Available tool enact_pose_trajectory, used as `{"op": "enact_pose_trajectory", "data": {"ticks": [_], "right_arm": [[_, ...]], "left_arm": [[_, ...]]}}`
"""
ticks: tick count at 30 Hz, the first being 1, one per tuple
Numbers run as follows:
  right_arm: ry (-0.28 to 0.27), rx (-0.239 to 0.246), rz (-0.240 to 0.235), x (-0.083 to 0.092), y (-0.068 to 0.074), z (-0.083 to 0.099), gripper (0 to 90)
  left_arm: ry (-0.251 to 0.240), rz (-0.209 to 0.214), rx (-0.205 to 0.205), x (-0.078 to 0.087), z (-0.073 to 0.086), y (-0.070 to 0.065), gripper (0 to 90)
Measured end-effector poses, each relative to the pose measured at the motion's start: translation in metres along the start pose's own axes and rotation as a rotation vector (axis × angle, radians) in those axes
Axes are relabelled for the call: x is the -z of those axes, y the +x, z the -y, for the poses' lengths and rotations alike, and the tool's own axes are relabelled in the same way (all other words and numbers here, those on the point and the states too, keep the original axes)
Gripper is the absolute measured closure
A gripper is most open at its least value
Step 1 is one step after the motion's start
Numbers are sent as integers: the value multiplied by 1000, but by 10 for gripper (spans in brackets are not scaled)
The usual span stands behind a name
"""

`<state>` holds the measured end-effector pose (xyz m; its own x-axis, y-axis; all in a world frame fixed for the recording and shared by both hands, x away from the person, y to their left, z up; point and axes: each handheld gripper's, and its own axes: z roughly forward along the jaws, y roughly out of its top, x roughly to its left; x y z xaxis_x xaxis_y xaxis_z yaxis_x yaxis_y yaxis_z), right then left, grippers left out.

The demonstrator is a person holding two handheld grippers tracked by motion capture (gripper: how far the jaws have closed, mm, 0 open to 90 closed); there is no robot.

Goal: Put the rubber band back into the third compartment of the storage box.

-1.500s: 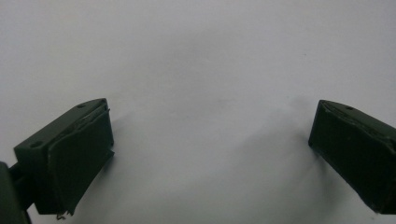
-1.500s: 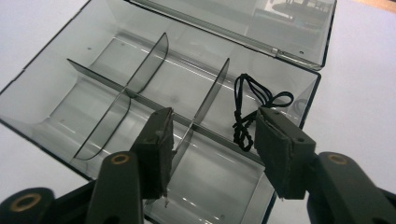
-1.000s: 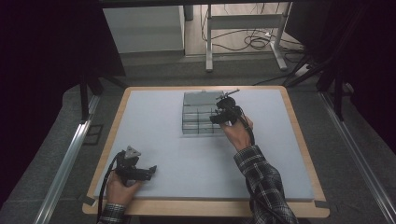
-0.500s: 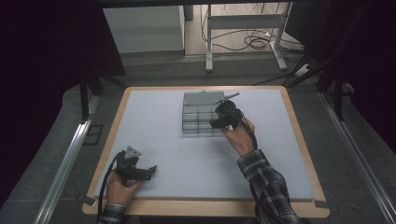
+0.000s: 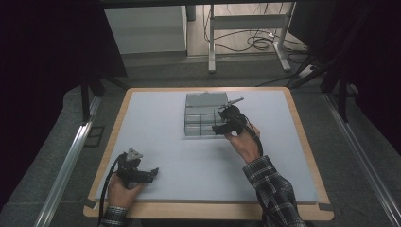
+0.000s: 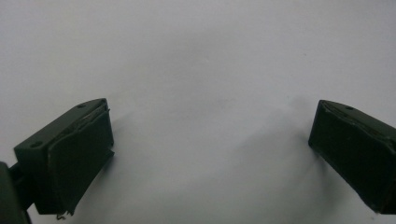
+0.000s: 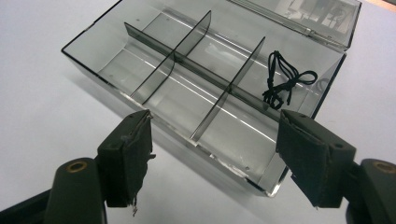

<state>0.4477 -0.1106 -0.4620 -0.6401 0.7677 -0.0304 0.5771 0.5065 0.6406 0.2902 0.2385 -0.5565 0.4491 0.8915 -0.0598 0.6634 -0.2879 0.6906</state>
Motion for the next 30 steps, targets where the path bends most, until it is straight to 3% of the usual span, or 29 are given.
{"op": "enact_pose_trajectory", "data": {"ticks": [30], "right_arm": [[-12, 4, -26, 16, 3, 32, 243]], "left_arm": [[0, -1, -1, 0, 0, 0, 0]]}}
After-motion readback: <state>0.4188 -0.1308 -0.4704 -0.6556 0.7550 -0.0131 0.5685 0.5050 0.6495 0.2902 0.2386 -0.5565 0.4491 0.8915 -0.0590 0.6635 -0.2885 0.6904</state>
